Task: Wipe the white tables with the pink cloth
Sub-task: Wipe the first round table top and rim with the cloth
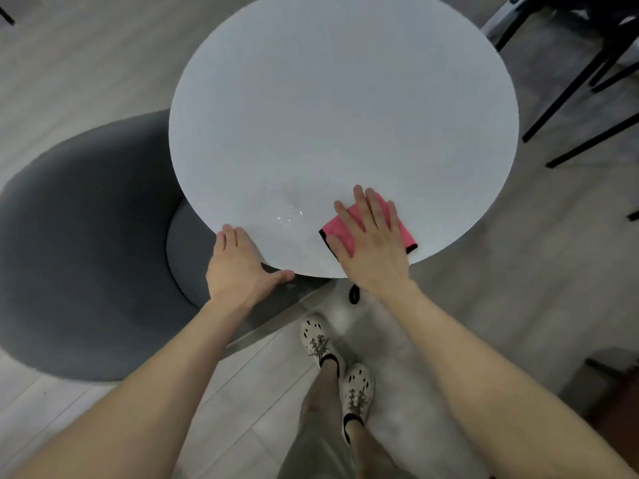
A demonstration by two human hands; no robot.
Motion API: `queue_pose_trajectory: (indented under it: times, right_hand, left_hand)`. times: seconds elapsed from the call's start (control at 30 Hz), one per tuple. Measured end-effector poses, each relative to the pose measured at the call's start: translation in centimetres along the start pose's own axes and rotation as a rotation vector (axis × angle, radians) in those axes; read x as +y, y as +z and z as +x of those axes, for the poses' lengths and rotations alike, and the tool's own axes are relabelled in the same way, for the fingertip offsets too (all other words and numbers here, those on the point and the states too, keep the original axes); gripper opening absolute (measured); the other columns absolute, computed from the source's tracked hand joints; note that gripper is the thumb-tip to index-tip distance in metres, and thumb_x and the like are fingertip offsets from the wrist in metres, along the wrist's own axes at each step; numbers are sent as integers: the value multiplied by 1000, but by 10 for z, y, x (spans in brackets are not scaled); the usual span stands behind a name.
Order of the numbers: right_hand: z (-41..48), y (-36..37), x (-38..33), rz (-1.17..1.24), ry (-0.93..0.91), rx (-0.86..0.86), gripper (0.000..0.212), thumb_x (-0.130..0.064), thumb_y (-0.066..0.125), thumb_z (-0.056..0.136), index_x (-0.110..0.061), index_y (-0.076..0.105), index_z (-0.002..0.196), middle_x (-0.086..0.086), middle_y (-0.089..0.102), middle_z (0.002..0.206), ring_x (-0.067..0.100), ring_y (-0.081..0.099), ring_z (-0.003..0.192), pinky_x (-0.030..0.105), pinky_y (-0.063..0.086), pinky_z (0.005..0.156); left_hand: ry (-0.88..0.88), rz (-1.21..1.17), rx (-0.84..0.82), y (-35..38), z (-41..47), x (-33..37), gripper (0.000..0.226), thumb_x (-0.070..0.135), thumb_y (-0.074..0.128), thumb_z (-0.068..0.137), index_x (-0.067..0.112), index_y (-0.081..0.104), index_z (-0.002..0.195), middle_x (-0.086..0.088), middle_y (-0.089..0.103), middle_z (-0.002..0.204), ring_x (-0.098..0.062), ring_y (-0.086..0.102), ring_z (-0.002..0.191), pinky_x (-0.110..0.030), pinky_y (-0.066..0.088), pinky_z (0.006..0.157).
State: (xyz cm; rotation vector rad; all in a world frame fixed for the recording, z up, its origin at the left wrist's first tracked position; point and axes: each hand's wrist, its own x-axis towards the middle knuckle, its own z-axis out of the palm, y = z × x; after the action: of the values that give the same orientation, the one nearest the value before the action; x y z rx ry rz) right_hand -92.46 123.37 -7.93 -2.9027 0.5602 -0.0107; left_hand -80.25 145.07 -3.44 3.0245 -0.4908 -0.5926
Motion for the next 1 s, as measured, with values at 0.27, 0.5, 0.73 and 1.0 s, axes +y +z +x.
queue_pose_trajectory:
  times: [0.27,0.5,0.73,1.0]
  right_hand:
    - [-1,-27,93,31,551,24,104,-75,26,103,2,7,170,23,-2,179,32,-5,168,54,5,135]
    - [-23,1,-73,75,-56,-67,88,-66,29,110,-3,18,171,17,5,180,30,-1,168,51,8,135]
    - [-22,-33,90,-66,96,-182,91,-81,21,105,-24,4,174,6,-13,181,23,-17,166,52,0,136]
    - [-6,-9,-34,-67,-155,-152,91,-66,29,109,-3,8,171,16,-1,181,28,-8,168,51,5,136]
  left_hand:
    - [28,148,-15,-14,2,4,126,95,69,64,7,40,150,-6,44,153,-27,56,134,-38,53,67]
    - [-8,194,-2,-18,4,10,121,100,66,60,8,50,137,-5,54,130,-26,63,116,-38,50,66]
    - [-11,224,-1,-17,5,11,126,96,73,61,8,46,148,-5,51,147,-24,60,128,-36,45,70]
    - [-18,106,13,-13,1,7,134,96,68,65,7,34,159,-6,32,170,-20,34,156,-38,57,82]
